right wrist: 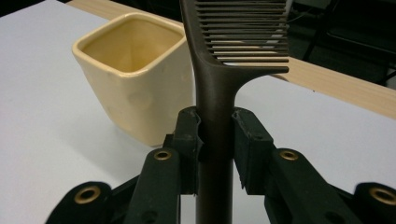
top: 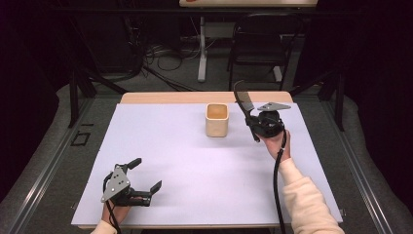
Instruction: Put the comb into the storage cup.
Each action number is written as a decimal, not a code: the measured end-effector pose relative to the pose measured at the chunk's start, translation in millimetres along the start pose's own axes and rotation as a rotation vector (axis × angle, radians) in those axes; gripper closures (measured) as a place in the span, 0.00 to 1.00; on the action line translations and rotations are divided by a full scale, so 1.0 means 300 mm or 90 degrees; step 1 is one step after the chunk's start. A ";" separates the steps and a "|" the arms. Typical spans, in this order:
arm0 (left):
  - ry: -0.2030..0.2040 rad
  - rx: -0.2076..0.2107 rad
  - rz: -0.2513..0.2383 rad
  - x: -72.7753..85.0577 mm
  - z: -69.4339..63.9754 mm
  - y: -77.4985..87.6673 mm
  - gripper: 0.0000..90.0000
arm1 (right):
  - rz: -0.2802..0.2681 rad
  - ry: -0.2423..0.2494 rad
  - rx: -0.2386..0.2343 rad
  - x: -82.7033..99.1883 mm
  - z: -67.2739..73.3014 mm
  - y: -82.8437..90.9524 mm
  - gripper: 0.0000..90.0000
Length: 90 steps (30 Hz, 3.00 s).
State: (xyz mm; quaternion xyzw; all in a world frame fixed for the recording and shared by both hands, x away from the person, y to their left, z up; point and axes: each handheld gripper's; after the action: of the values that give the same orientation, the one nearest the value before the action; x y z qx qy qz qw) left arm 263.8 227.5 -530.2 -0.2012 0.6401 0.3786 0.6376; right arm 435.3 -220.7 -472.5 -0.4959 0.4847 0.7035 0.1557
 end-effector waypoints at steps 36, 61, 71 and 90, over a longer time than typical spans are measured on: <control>0.000 0.001 -0.001 0.000 0.002 -0.001 0.00 | -0.076 0.015 0.017 -0.070 0.023 -0.008 0.81; -0.003 0.001 0.000 -0.001 0.001 -0.002 0.00 | -0.081 0.024 0.010 -0.128 0.038 -0.014 0.81; -0.005 0.001 -0.001 -0.001 0.001 -0.001 0.00 | -0.072 0.027 0.002 -0.155 0.040 -0.015 0.81; -0.005 0.001 -0.001 -0.001 0.001 -0.002 0.00 | -0.054 0.046 -0.016 -0.215 0.073 -0.025 0.81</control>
State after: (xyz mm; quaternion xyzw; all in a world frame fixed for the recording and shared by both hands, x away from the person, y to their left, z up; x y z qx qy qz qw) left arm 264.4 227.3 -529.9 -0.1997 0.6379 0.3784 0.6403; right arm 458.4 -181.9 -420.8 -0.5430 0.4598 0.6839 0.1613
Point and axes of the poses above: each handheld gripper's, and its own axes: y roughly backward along the jaws, x roughly out of its underside, z roughly to its left, and after that the axes turned 4 degrees about -x, right-handed
